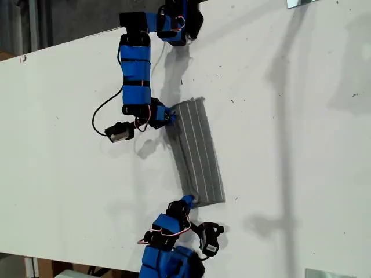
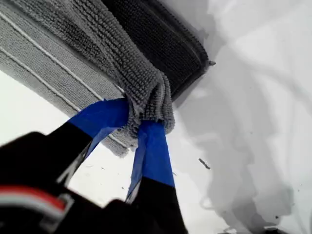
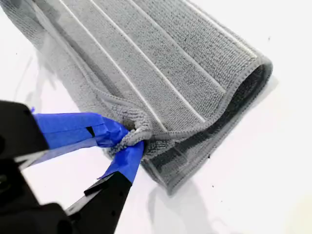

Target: Grasp corners of a square towel and fold twice.

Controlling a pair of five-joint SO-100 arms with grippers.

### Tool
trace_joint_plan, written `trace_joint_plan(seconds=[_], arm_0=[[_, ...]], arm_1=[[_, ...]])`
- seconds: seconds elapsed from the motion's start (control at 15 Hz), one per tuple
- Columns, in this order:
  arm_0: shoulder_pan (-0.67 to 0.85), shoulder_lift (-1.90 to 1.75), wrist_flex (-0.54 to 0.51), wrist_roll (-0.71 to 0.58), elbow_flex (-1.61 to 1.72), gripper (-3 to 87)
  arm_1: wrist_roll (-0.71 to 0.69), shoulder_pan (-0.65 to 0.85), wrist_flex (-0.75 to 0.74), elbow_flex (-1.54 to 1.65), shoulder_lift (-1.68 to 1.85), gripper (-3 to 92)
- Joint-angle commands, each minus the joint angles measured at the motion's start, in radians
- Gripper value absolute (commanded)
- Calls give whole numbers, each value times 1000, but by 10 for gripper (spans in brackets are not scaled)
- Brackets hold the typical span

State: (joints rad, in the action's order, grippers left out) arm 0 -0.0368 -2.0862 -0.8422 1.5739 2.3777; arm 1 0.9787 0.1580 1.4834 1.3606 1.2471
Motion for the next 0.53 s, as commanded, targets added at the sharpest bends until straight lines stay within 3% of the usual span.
trace_joint_plan(seconds=[0.0, 0.47], arm_0=[[41, -120, -40, 17, 31, -3], [55, -256, -6, 67, 201, -3]], arm_1=[[-29, 17, 11, -64, 104, -1], [-29, -20, -37, -81, -51, -1]])
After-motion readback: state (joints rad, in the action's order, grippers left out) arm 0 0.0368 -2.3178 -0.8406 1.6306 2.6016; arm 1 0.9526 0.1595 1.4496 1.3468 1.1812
